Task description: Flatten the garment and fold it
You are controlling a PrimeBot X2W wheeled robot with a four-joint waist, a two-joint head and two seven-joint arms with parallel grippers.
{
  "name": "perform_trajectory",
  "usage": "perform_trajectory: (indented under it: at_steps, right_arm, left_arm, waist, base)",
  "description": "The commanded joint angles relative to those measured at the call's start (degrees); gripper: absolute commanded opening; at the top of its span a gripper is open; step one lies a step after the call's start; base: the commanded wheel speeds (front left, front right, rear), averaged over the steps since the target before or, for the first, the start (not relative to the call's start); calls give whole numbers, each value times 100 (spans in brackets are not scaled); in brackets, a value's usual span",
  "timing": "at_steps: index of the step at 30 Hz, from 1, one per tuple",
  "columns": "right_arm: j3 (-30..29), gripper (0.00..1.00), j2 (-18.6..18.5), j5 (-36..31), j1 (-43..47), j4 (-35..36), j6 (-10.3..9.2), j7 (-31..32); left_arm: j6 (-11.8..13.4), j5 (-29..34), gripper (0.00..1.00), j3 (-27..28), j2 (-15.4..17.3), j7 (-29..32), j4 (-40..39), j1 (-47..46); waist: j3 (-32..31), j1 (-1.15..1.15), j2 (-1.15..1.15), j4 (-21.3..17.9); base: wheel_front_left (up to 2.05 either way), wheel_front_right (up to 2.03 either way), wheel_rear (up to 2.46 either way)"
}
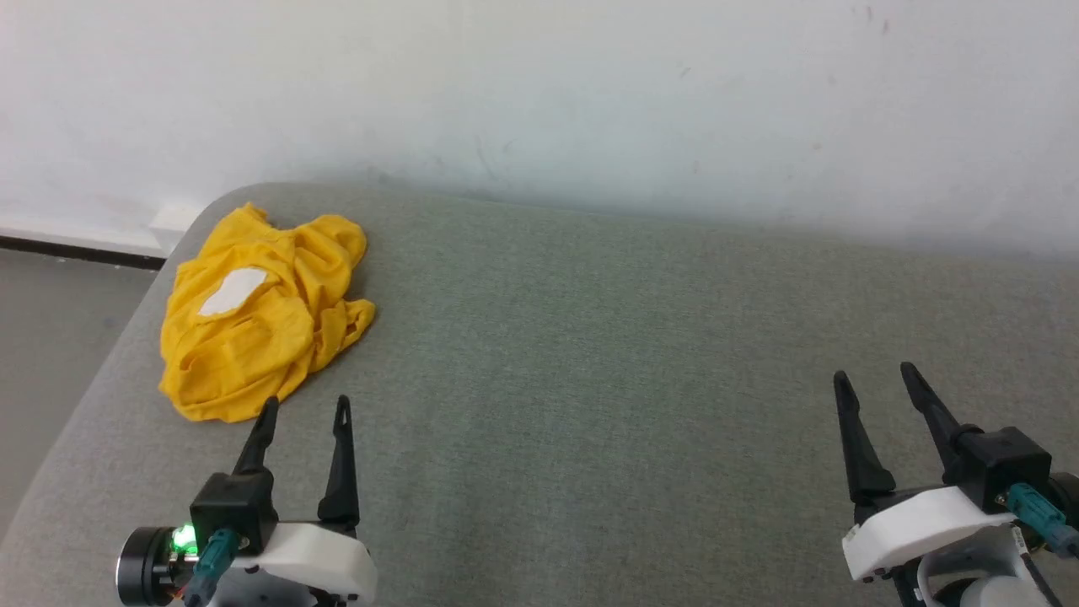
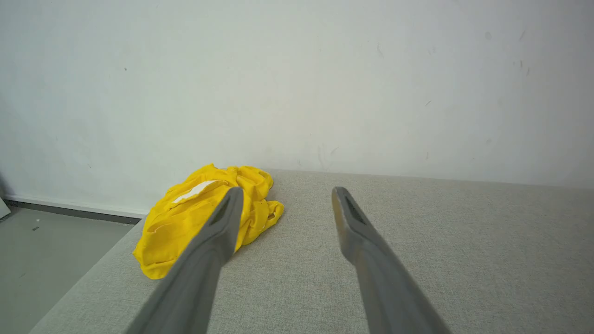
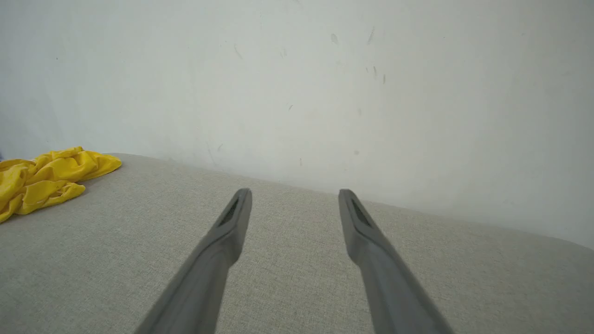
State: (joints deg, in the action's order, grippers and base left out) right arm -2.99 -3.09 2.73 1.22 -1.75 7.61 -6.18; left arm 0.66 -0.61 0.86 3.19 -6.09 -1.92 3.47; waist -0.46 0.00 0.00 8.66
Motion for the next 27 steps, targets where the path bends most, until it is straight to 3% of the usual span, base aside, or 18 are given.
perform_trajectory:
  at_steps: [1, 27]
  right_arm:
    - [18, 100, 9, 59, 2, -18, -5, -60]
    - [269, 100, 14, 298, 53, -233, -8, -371]
  left_arm:
    - [49, -56, 100, 34, -4, -68, -39, 72]
    - [16, -14, 100, 137, 29, -379, -80, 348]
  waist:
    - [-10, 0, 0, 136]
    - [-208, 0, 0, 1280]
  base:
    - [0, 0, 0]
    - [0, 0, 0]
